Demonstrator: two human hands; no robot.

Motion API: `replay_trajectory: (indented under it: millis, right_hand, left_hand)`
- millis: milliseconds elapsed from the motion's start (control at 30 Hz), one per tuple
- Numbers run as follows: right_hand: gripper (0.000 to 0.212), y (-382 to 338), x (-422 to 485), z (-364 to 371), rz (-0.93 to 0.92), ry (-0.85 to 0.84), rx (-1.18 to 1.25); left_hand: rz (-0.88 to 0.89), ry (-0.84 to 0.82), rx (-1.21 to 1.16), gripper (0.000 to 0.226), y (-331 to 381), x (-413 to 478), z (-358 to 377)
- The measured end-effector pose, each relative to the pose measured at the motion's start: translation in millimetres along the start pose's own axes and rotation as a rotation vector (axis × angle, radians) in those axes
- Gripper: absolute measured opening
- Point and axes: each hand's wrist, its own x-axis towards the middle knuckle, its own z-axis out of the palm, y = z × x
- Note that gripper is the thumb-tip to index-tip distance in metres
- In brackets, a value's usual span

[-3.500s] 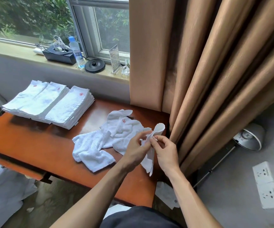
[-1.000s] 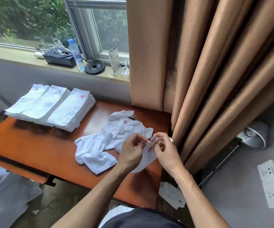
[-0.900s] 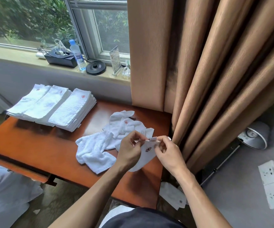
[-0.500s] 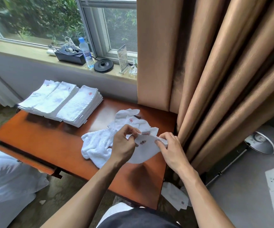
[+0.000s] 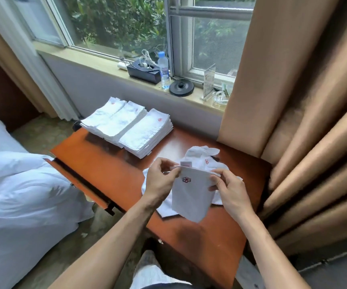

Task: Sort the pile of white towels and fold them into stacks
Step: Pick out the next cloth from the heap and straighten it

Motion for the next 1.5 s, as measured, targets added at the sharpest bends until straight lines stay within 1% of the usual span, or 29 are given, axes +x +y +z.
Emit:
replay_trajectory:
  millis: [100, 200, 333, 433, 600, 733, 867, 933, 1100, 1367, 1500]
  right_hand:
    - [0.020, -12, 12, 33, -0.003, -0.032, 0.026]
    - [0.017, -22, 26, 73, -0.032, -0.045, -0.024]
    - [0.009, -42, 57, 138, -0.039, -0.076, -0.046]
    - [0.011, -51, 68, 193, -0.015, -0.095, -0.044]
    - [0.024, -80, 97, 273, -0.015, -0.114, -0.067]
    - [0.024, -94, 106, 314, 0.015, -0.108, -0.101]
    - [0.027, -112, 124, 338, 0.042, -0.095, -0.096]
    - [0.022, -121, 134, 348, 0.033, -0.091, -0.099]
    - [0.013, -127, 153, 354, 0.020, -0.097, -0.087]
    - [0.007, -129, 211, 324, 0.021, -0.119, -0.008]
    - [0.006, -120, 228, 327, 0.050, -0.123, 0.022]
  left_hand:
    - [-0.036, 0.065, -0.057, 0.013, -5, 19, -33]
    - [-0.029, 0.067, -0.068, 0.009, -14, 40, -70]
    - [-0.008, 0.108, -0.084, 0.010, -23, 80, -130]
    - [-0.011, 0.085, -0.047, 0.009, -42, 110, -182]
    - [-0.029, 0.035, -0.063, 0.008, -56, 171, -258]
    - [-0.029, -0.013, -0.069, 0.017, -55, 204, -297]
    - [0.035, -0.065, -0.043, 0.027, -39, 238, -318]
    - [0.054, -0.081, -0.029, 0.030, -32, 255, -327]
    - [0.092, -0.122, 0.018, 0.023, -23, 287, -332]
    - [0.138, -0.120, 0.097, 0.028, 9, 326, -302]
    - [0.143, -0.118, 0.160, 0.024, 8, 344, -297]
